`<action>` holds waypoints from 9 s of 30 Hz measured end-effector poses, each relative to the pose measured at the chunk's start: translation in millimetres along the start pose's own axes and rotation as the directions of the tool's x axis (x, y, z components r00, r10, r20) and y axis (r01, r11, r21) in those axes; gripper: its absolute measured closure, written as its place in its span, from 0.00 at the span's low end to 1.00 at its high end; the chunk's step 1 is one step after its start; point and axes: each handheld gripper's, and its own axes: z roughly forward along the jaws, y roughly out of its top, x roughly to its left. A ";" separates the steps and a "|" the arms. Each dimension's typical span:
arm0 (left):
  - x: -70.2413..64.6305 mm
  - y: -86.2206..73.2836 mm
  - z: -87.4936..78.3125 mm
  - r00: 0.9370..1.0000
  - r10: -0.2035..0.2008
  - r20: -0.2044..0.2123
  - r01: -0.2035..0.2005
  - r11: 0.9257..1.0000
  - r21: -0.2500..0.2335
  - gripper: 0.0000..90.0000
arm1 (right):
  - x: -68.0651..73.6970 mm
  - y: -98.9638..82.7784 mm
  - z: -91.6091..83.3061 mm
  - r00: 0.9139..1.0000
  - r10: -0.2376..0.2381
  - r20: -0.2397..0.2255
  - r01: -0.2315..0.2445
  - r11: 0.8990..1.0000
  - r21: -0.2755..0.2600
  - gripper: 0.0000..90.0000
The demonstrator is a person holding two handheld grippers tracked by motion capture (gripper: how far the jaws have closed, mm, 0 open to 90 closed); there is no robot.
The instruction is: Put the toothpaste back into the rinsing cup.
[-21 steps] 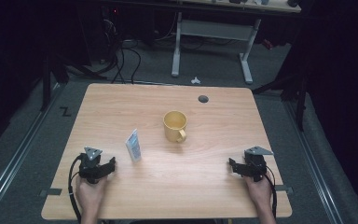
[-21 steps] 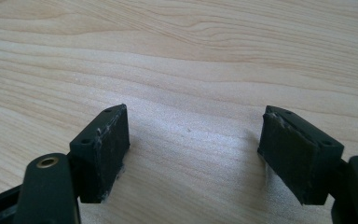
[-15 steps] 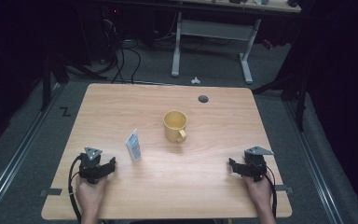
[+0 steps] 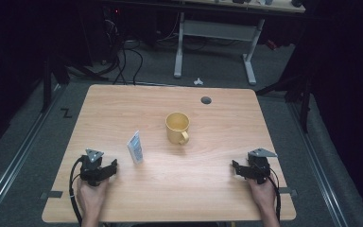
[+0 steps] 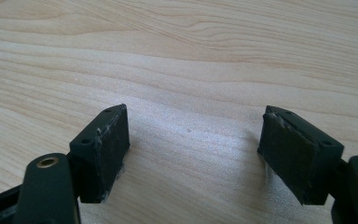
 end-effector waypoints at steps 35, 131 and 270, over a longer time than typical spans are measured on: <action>-6.0 -2.7 -6.2 0.998 0.008 0.056 -0.009 1.000 0.020 0.25 | 0.1 -0.3 -0.3 1.000 -0.003 -0.003 0.003 1.000 0.000 0.27; -75.6 48.4 -13.4 0.980 0.102 0.171 -0.084 0.991 -0.108 0.38 | 0.2 -0.4 -0.5 1.000 -0.003 -0.004 0.003 1.000 0.000 0.27; -123.1 166.7 -35.4 0.878 0.249 0.408 -0.162 0.958 -0.235 0.71 | 0.2 -0.4 -0.5 1.000 -0.005 -0.006 0.005 1.000 0.000 0.27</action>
